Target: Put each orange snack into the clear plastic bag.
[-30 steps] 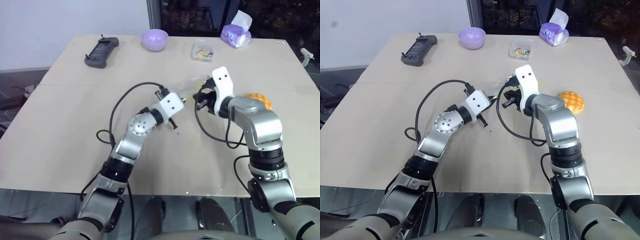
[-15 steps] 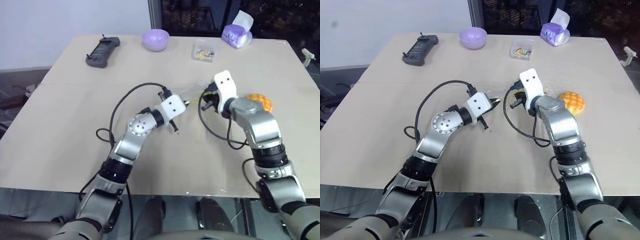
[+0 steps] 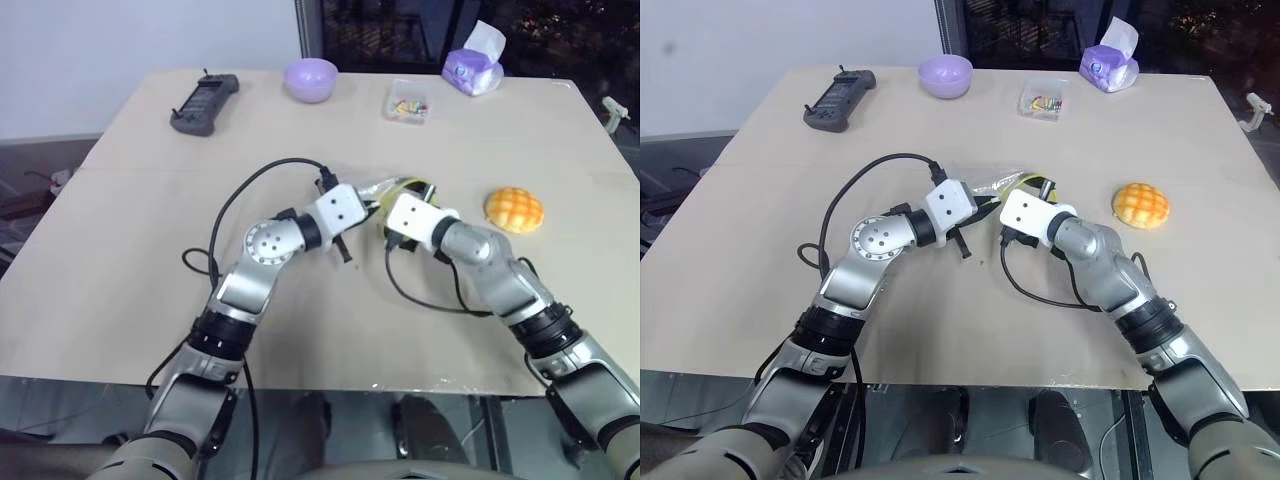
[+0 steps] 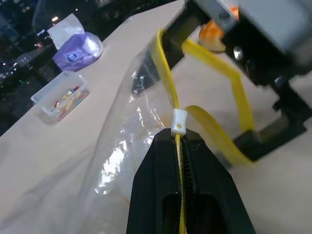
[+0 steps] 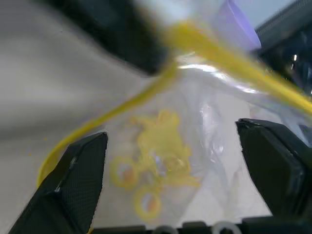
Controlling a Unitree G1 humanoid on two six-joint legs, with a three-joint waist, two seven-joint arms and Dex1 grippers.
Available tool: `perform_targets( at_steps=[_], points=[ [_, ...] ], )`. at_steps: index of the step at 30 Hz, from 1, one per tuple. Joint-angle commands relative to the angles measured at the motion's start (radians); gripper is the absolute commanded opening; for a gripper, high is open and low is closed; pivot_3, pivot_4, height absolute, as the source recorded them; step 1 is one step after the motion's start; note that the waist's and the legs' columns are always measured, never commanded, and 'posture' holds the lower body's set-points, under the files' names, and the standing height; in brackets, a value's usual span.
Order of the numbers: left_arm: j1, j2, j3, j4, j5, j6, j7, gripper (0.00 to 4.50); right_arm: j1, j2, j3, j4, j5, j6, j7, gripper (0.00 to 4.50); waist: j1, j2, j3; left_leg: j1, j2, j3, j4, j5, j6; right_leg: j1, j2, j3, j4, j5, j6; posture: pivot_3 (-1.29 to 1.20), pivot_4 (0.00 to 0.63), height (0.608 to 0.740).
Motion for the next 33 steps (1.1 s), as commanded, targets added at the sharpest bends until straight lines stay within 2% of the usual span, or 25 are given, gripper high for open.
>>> perform_targets(
  at_steps=[1, 10, 13, 17, 20, 22, 24, 30, 33],
  points=[
    [-0.02, 0.001, 0.013, -0.032, -0.004, -0.022, 0.012, 0.0, -0.015, -0.008, -0.006, 0.028, -0.066, -0.072, -0.035, 4.43, 0.0, 0.0, 0.0, 0.0, 0.0, 0.0, 0.0, 0.0, 0.0, 0.0, 0.0, 0.0, 0.0, 0.0, 0.0, 0.0, 0.15, 0.74],
    [-0.014, -0.019, 0.001, 0.019, 0.048, 0.012, 0.1, 0.0, 0.003, -0.023, -0.062, 0.021, -0.096, -0.085, -0.012, 4.43, 0.001, 0.0, 0.0, 0.0, 0.0, 0.0, 0.0, 0.0, 0.0, 0.0, 0.0, 0.0, 0.0, 0.0, 0.0, 0.0, 0.15, 0.74],
    [-0.01, -0.042, 0.015, 0.036, 0.063, 0.04, 0.156, 0.0, 0.054, -0.053, -0.174, -0.109, 0.037, -0.043, 0.078, 4.43, 0.006, 0.0, 0.0, 0.0, 0.0, 0.0, 0.0, 0.0, 0.0, 0.0, 0.0, 0.0, 0.0, 0.0, 0.0, 0.0, 0.15, 0.74],
    [-0.008, -0.059, 0.019, 0.054, 0.06, 0.044, 0.184, 0.0, 0.16, -0.099, -0.344, -0.303, 0.327, 0.046, 0.264, 4.43, 0.006, 0.0, 0.0, -0.001, 0.0, -0.001, 0.0, 0.0, 0.001, 0.001, 0.0, 0.0, -0.001, 0.0, 0.0, 0.0, 0.15, 0.74],
    [0.002, -0.072, 0.02, 0.048, 0.055, 0.048, 0.197, 0.0, 0.203, -0.138, -0.473, -0.34, 0.444, 0.146, 0.305, 4.43, 0.005, 0.0, 0.0, -0.001, 0.0, -0.001, 0.0, -0.002, 0.004, 0.001, 0.0, 0.0, -0.001, 0.0, 0.0, 0.0, 0.15, 0.74],
    [0.014, -0.085, 0.024, 0.033, 0.046, 0.059, 0.206, 0.0, 0.205, -0.148, -0.581, -0.208, 0.45, 0.184, 0.225, 4.43, 0.005, 0.0, 0.0, 0.0, 0.0, -0.001, 0.001, -0.002, 0.004, 0.001, 0.0, 0.0, 0.0, 0.0, 0.0, 0.0, 0.15, 0.74],
    [0.022, -0.096, 0.024, 0.022, 0.039, 0.072, 0.211, 0.0, 0.194, -0.153, -0.635, -0.073, 0.429, 0.211, 0.141, 4.43, 0.005, 0.0, 0.0, 0.001, 0.0, 0.0, 0.001, -0.002, 0.004, 0.002, 0.0, 0.0, 0.0, 0.0, 0.0, 0.0, 0.15, 0.74],
    [0.03, -0.103, 0.019, 0.008, 0.041, 0.087, 0.214, 0.0, 0.135, -0.126, -0.684, 0.19, 0.431, 0.225, 0.018, 4.43, -0.001, 0.0, 0.0, 0.001, 0.0, 0.002, 0.0, -0.001, 0.002, 0.001, 0.0, 0.002, 0.0, 0.0, 0.0, 0.0, 0.15, 0.74],
    [0.028, -0.106, 0.019, 0.009, 0.043, 0.092, 0.212, 0.0, 0.093, -0.095, -0.731, 0.281, 0.502, 0.248, 0.012, 4.43, -0.002, 0.0, 0.0, 0.002, 0.0, 0.004, 0.0, -0.001, 0.003, 0.001, 0.0, 0.004, 0.0, 0.0, 0.0, 0.0, 0.15, 0.74]
  ],
)
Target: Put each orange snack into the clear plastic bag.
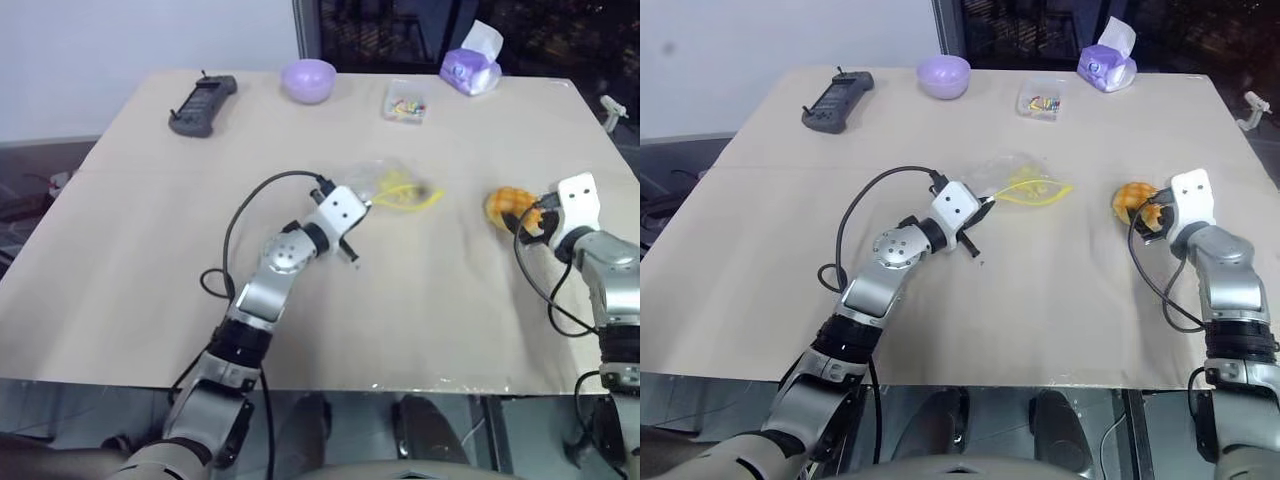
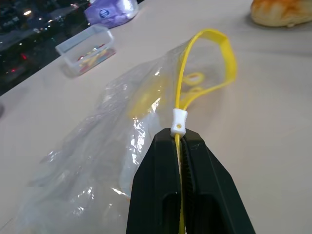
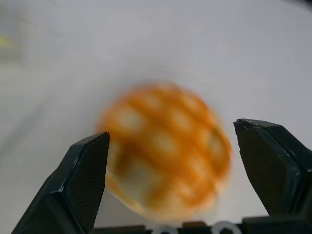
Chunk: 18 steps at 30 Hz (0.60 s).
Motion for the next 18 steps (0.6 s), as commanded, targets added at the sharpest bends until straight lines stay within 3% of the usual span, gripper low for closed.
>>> perform_targets(
  at_steps=[1, 8, 14, 18],
  points=[
    [-0.008, 0.002, 0.013, -0.041, -0.006, -0.001, 0.008, 0.0, -0.062, 0.027, -0.087, 0.082, 0.091, 0.033, -0.017, 4.43, 0.002, 0.0, 0.0, 0.0, 0.0, 0.0, 0.0, 0.0, 0.0, 0.0, 0.0, 0.0, 0.0, 0.0, 0.0, 0.0, 0.15, 0.74],
    [-0.022, 0.003, 0.011, -0.023, -0.002, -0.006, 0.008, 0.0, -0.086, 0.075, -0.141, 0.105, 0.251, 0.114, 0.079, 4.43, 0.003, 0.0, 0.0, -0.001, 0.0, -0.001, 0.0, 0.0, 0.001, 0.0, 0.0, -0.001, 0.0, 0.0, 0.0, 0.0, 0.15, 0.74],
    [-0.021, 0.0, 0.009, -0.026, 0.001, -0.005, 0.01, 0.0, -0.085, 0.053, -0.083, 0.193, 0.21, 0.127, 0.085, 4.43, 0.002, 0.0, 0.0, 0.0, 0.0, -0.001, 0.0, -0.001, 0.001, 0.0, 0.0, -0.001, 0.0, 0.0, 0.0, 0.0, 0.15, 0.74],
    [-0.016, 0.003, 0.013, -0.033, 0.0, -0.001, 0.013, 0.0, -0.083, 0.029, -0.008, 0.244, 0.115, 0.066, 0.047, 2.66, 0.003, -0.001, -0.001, 0.0, 0.0, -0.001, 0.0, -0.001, 0.001, 0.001, 0.0, -0.001, 0.0, 0.0, 0.0, 0.0, 0.15, 0.74]
  ],
)
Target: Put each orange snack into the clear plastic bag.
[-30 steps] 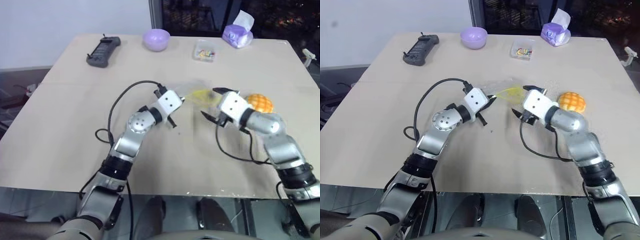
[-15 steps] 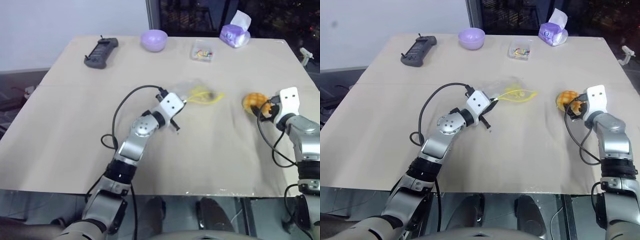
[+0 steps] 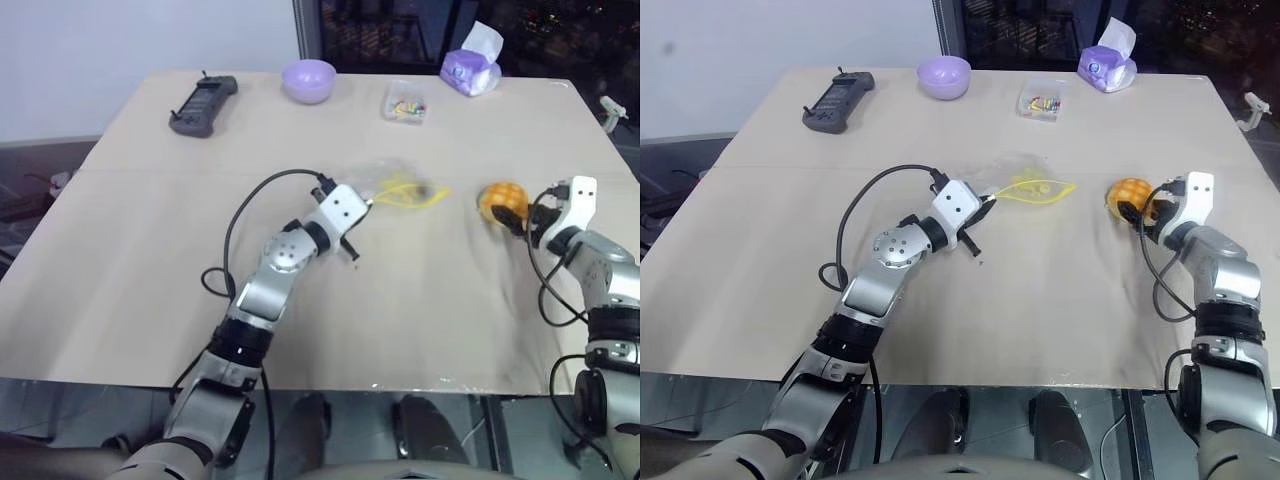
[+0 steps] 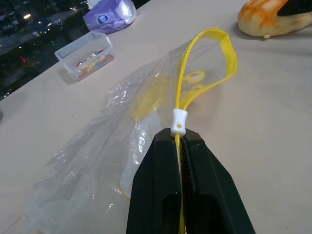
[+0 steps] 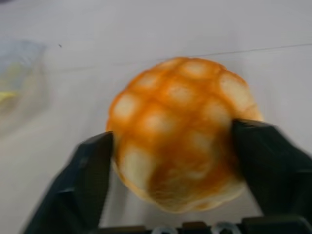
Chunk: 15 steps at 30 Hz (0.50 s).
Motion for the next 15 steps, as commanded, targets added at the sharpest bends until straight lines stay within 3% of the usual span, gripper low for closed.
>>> perform_targets(
  at_steps=[1, 2, 3, 7, 11, 15],
  points=[
    [-0.011, 0.0, 0.013, -0.034, -0.001, -0.005, 0.013, 0.0, 0.016, -0.005, 0.045, 0.058, -0.054, -0.012, -0.022, 2.2, 0.0, -0.001, -0.001, 0.0, 0.0, 0.0, 0.0, 0.0, 0.0, 0.0, 0.0, 0.0, 0.0, 0.0, 0.0, 0.0, 0.15, 0.74],
    [-0.01, 0.0, 0.012, -0.035, -0.001, -0.005, 0.013, 0.0, 0.01, -0.004, 0.044, 0.066, -0.057, -0.02, -0.03, 2.07, 0.0, -0.001, -0.001, 0.0, 0.0, 0.0, 0.0, 0.0, 0.0, 0.0, 0.0, 0.0, 0.0, 0.0, 0.0, 0.0, 0.15, 0.74],
    [-0.01, 0.0, 0.012, -0.037, -0.001, -0.005, 0.014, 0.0, 0.003, -0.004, 0.042, 0.075, -0.062, -0.034, -0.042, 1.52, 0.0, -0.002, -0.001, 0.0, 0.0, 0.0, 0.0, 0.0, 0.0, 0.0, 0.0, 0.0, 0.0, 0.0, 0.0, 0.0, 0.15, 0.74],
    [-0.009, -0.001, 0.01, -0.037, -0.002, -0.004, 0.016, 0.0, -0.019, -0.007, 0.04, 0.087, -0.067, -0.054, -0.042, 0.04, 0.001, -0.002, -0.002, 0.0, 0.0, 0.0, 0.001, 0.0, 0.0, 0.001, 0.0, 0.0, 0.0, 0.0, 0.0, 0.0, 0.15, 0.74],
    [-0.01, -0.002, 0.009, -0.032, -0.002, -0.008, 0.018, 0.0, -0.014, -0.004, 0.036, 0.009, -0.023, -0.066, 0.03, 0.02, -0.001, -0.002, -0.002, 0.0, 0.0, 0.0, 0.001, 0.0, 0.0, 0.001, 0.0, 0.0, 0.001, 0.0, 0.0, 0.0, 0.15, 0.74],
    [-0.009, -0.006, 0.006, -0.03, -0.003, -0.011, 0.019, 0.0, 0.091, -0.003, 0.029, -0.278, 0.163, -0.09, 0.31, 0.02, 0.0, -0.001, -0.001, -0.001, 0.0, -0.001, 0.0, 0.0, 0.0, 0.0, 0.0, 0.0, 0.0, 0.0, 0.0, 0.0, 0.15, 0.74]
  ],
)
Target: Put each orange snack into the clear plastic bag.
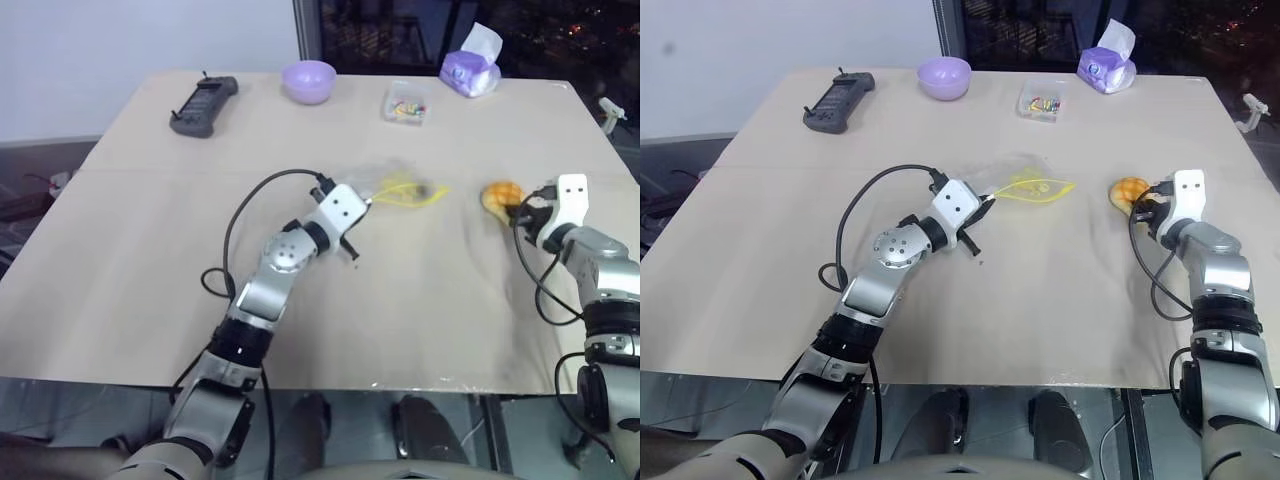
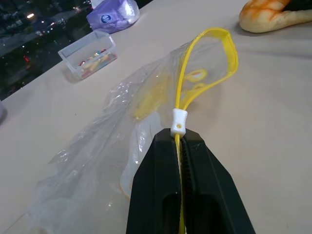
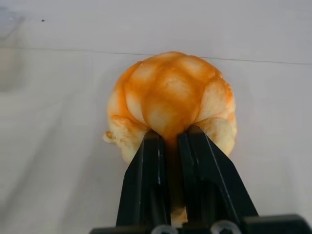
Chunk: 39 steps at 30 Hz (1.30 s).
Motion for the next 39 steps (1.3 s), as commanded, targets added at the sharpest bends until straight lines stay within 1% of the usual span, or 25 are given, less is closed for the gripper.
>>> perform_targets(
  at_steps=[1, 5, 8, 11, 17, 25, 30, 35, 39],
  points=[
    [-0.009, -0.004, 0.006, -0.029, -0.003, -0.015, 0.006, 0.0, 0.069, -0.013, -0.002, -0.261, 0.161, -0.008, 0.226, 0.02, 0.0, 0.001, 0.0, 0.0, 0.0, 0.0, 0.0, 0.0, 0.0, 0.0, 0.0, 0.0, 0.0, 0.0, 0.0, 0.0, 0.15, 0.74],
    [-0.013, -0.005, 0.003, -0.025, -0.003, -0.019, 0.005, 0.0, 0.119, -0.038, 0.017, -0.369, 0.216, 0.048, 0.298, 0.02, 0.003, 0.001, 0.001, -0.001, -0.001, 0.0, 0.0, 0.0, 0.0, 0.0, -0.001, 0.0, -0.001, 0.0, 0.0, 0.0, 0.15, 0.74],
    [-0.015, -0.005, -0.005, -0.02, 0.003, -0.029, 0.003, 0.0, 0.128, -0.024, 0.046, -0.43, 0.242, 0.089, 0.299, 0.02, 0.004, 0.001, 0.0, 0.0, 0.0, -0.001, 0.001, 0.0, 0.0, 0.0, 0.0, -0.001, 0.0, 0.0, 0.0, 0.0, 0.15, 0.74],
    [-0.015, -0.007, -0.01, -0.019, 0.006, -0.035, 0.001, 0.0, 0.117, -0.001, 0.089, -0.451, 0.231, 0.113, 0.277, 0.02, 0.002, 0.001, 0.001, 0.0, 0.0, -0.001, 0.001, 0.0, 0.0, 0.0, 0.0, -0.001, 0.0, 0.0, 0.0, 0.0, 0.15, 0.74],
    [-0.008, -0.005, -0.027, -0.039, 0.004, -0.049, -0.017, 0.0, 0.063, 0.021, 0.132, -0.399, 0.198, 0.13, 0.236, 0.02, 0.003, 0.001, 0.001, 0.0, 0.0, -0.001, 0.001, 0.0, 0.0, 0.0, 0.0, -0.001, 0.0, 0.0, 0.0, 0.0, 0.15, 0.74],
    [0.014, 0.034, -0.082, -0.09, 0.006, -0.123, -0.112, 0.0, 0.004, 0.012, 0.144, -0.305, 0.175, 0.212, 0.184, 0.02, 0.005, 0.001, 0.001, 0.0, -0.001, -0.001, 0.001, 0.0, 0.0, 0.0, -0.001, -0.001, 0.0, 0.0, 0.0, 0.0, 0.15, 0.74],
    [0.007, 0.055, -0.096, -0.077, 0.003, -0.166, -0.15, 0.0, -0.056, 0.023, 0.13, -0.23, 0.158, 0.274, 0.13, 0.02, 0.001, 0.001, 0.001, 0.0, -0.001, 0.0, 0.001, 0.0, 0.0, 0.0, 0.0, 0.0, 0.0, 0.0, 0.0, 0.0, 0.15, 0.74],
    [0.0, 0.05, -0.097, -0.053, 0.004, -0.185, -0.162, 0.0, -0.099, 0.052, 0.105, -0.247, 0.196, 0.312, 0.107, 0.02, 0.001, 0.001, 0.001, 0.0, 0.0, 0.0, 0.0, 0.0, 0.0, 0.0, 0.0, 0.0, 0.0, 0.0, 0.0, 0.0, 0.15, 0.74],
    [-0.005, 0.036, -0.101, -0.046, 0.003, -0.188, -0.166, 0.0, -0.111, 0.114, 0.092, -0.32, 0.239, 0.356, 0.059, 0.02, 0.002, 0.001, 0.001, -0.001, 0.0, -0.001, 0.0, 0.0, 0.0, 0.0, 0.0, 0.0, 0.0, 0.0, 0.0, 0.0, 0.15, 0.74]
  ],
)
